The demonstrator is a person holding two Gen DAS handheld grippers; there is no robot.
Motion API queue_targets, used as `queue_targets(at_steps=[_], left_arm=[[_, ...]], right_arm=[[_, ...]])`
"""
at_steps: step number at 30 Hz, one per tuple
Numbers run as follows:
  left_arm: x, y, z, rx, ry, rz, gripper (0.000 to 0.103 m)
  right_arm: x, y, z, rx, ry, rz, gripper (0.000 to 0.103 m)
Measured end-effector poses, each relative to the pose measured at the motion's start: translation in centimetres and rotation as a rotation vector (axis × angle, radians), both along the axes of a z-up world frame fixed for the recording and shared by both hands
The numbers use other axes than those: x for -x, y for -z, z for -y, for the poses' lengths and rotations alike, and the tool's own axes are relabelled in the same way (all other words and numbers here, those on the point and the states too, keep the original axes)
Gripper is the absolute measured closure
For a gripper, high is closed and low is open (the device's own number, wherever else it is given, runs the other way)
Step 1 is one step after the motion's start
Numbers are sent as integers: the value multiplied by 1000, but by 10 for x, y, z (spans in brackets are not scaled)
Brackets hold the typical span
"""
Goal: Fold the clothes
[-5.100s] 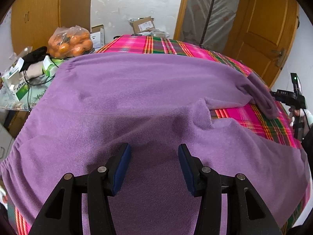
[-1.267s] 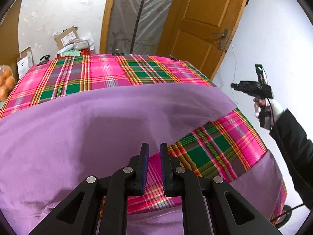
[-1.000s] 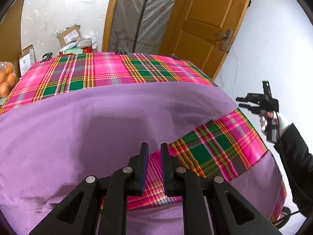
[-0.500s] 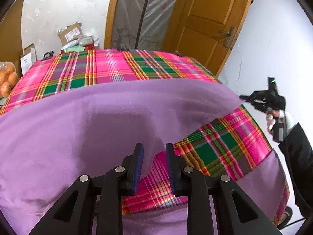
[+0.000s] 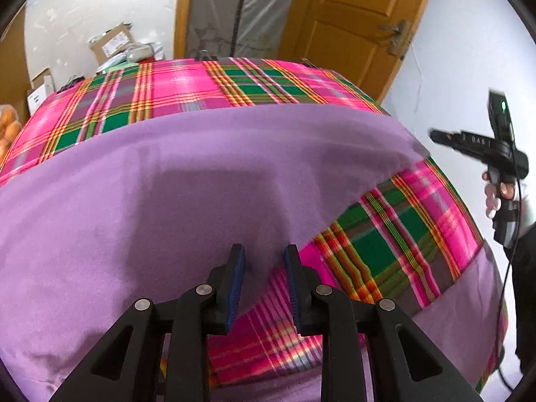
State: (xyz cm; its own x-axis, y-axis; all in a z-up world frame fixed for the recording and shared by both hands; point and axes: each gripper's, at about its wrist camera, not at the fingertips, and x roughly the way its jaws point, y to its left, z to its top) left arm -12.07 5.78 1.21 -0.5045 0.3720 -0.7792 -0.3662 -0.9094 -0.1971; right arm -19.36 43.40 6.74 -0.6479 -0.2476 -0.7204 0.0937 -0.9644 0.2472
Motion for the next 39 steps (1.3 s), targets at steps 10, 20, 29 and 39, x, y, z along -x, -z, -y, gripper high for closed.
queue_targets(at_steps=[10, 20, 29, 39], left_arm=[[-18, -14, 18, -32, -32, -33, 77], [-7, -3, 5, -2, -12, -19, 70], [2, 0, 0, -10, 3, -17, 70], [-13, -10, -1, -44, 87, -71, 100]], right_arm=[[-18, 11, 119, -248, -420, -58, 73], [-40, 31, 174, -393, -677, -83, 69], [-25, 37, 179, -338, -753, -40, 97], [-37, 33, 164, -295, -798, 7, 96]])
